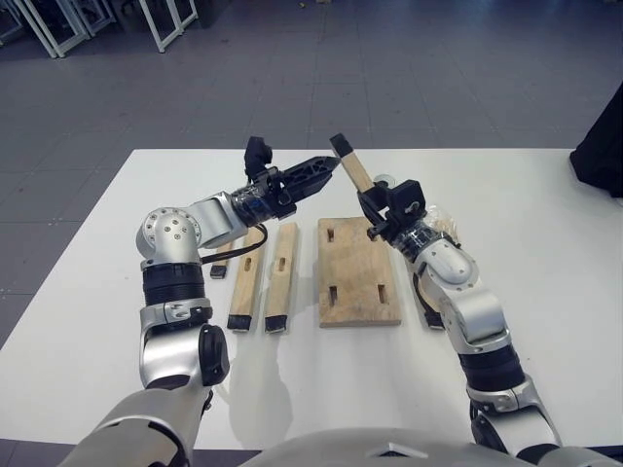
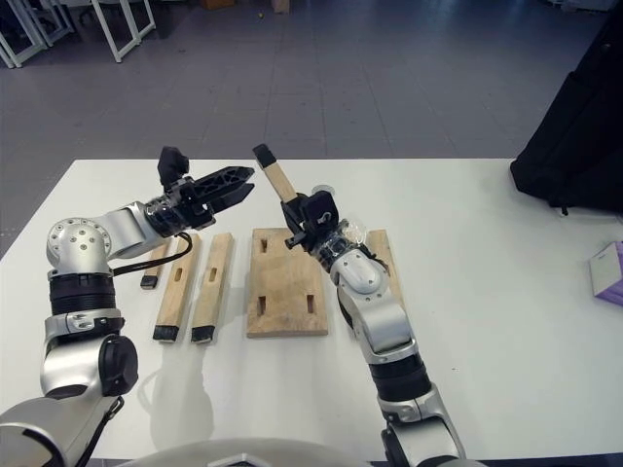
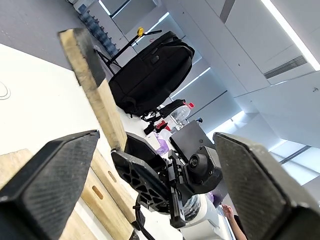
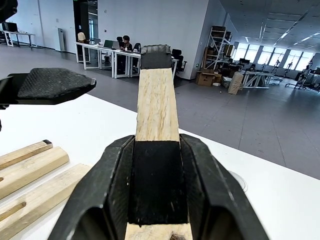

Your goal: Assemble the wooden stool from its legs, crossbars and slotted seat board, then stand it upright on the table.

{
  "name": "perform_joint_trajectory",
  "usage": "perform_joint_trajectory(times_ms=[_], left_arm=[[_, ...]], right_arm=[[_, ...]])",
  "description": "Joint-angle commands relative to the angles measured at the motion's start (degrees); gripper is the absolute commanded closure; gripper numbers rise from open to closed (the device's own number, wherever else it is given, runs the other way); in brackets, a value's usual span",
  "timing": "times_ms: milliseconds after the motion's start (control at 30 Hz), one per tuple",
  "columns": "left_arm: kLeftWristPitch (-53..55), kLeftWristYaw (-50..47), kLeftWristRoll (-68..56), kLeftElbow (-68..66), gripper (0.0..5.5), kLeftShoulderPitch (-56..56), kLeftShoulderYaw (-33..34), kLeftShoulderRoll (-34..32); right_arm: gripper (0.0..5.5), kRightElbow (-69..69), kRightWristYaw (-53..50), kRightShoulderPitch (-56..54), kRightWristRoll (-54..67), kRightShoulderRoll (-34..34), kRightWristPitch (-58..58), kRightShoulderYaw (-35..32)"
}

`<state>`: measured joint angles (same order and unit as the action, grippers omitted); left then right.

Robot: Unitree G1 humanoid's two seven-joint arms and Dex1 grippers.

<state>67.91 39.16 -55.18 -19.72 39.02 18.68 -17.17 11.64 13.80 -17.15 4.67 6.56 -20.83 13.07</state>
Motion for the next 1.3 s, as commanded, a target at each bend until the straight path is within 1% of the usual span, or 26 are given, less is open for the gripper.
perform_joint_trajectory(times_ms=[33,133,267,400,433,467,533,667,700,800,833,867,900,1067,1100,1300], left_arm=[[-1.8,-1.8,2.9,-7.1,1.29,2.3,0.4,-0.3],[-3.7,-2.2,4.7,-11.2,1.29,3.5,0.6,-0.5],[-3.5,-2.2,3.8,-13.8,1.29,5.2,2.5,-0.2],[1.8,0.4,-0.4,-11.5,1.95,5.5,4.6,-0.7],[3.1,0.8,-1.2,-10.6,2.00,5.4,4.8,-0.8],[4.0,1.0,-1.6,-9.7,2.25,5.1,4.7,-0.9],[4.9,0.8,-1.7,-8.7,2.54,4.9,4.7,-0.7],[0.9,0.4,3.2,-8.8,3.13,3.8,1.2,-0.5],[0.0,0.1,4.1,-8.5,3.19,3.3,0.8,-0.5],[-2.4,-0.4,6.5,-8.2,3.72,2.5,-0.6,-0.5],[-3.0,-0.7,6.9,-8.4,3.88,2.4,-0.7,-0.4],[-3.2,-0.9,7.0,-8.7,3.92,2.5,-0.4,-0.3],[-3.1,-1.2,6.8,-9.1,4.14,2.6,0.1,-0.2],[-1.3,-1.6,5.3,-9.0,4.91,2.6,1.8,0.0],[-0.7,-1.4,5.0,-8.7,5.02,2.6,1.9,0.1],[1.6,-1.5,4.3,-6.4,5.02,1.6,2.3,1.0]], right_arm=[[4.21,3.5,1.4,3.9,-0.4,-1.5,-1.1,5.1],[4.21,4.9,2.0,5.7,-0.8,-1.7,-1.4,7.5],[4.21,4.6,2.2,6.9,-1.3,-1.7,-1.1,8.8],[4.21,3.9,1.9,7.4,-1.6,-1.9,-0.5,8.8],[4.21,3.9,1.9,7.7,-1.7,-1.9,-0.5,8.8],[4.21,3.9,1.9,8.0,-1.8,-1.9,-0.4,9.0],[4.21,3.9,1.9,8.3,-1.9,-2.0,-0.3,9.1],[4.22,4.2,1.5,8.8,-2.1,-2.2,-0.3,9.2],[4.22,4.1,1.8,8.6,-2.0,-2.2,-0.4,9.2],[4.22,3.8,2.3,8.4,-2.1,-2.3,-0.7,9.1],[4.22,3.9,2.4,8.4,-2.1,-2.3,-0.9,9.0],[4.22,3.9,2.4,8.4,-2.2,-2.4,-1.0,9.0],[4.22,4.0,2.4,8.5,-2.2,-2.4,-1.1,9.0],[4.22,4.4,1.9,8.5,-2.4,-2.7,-1.7,8.7],[4.22,4.4,1.8,8.5,-2.4,-2.8,-1.8,8.7],[4.22,4.3,1.3,8.3,-2.7,-3.2,-2.0,8.4]])
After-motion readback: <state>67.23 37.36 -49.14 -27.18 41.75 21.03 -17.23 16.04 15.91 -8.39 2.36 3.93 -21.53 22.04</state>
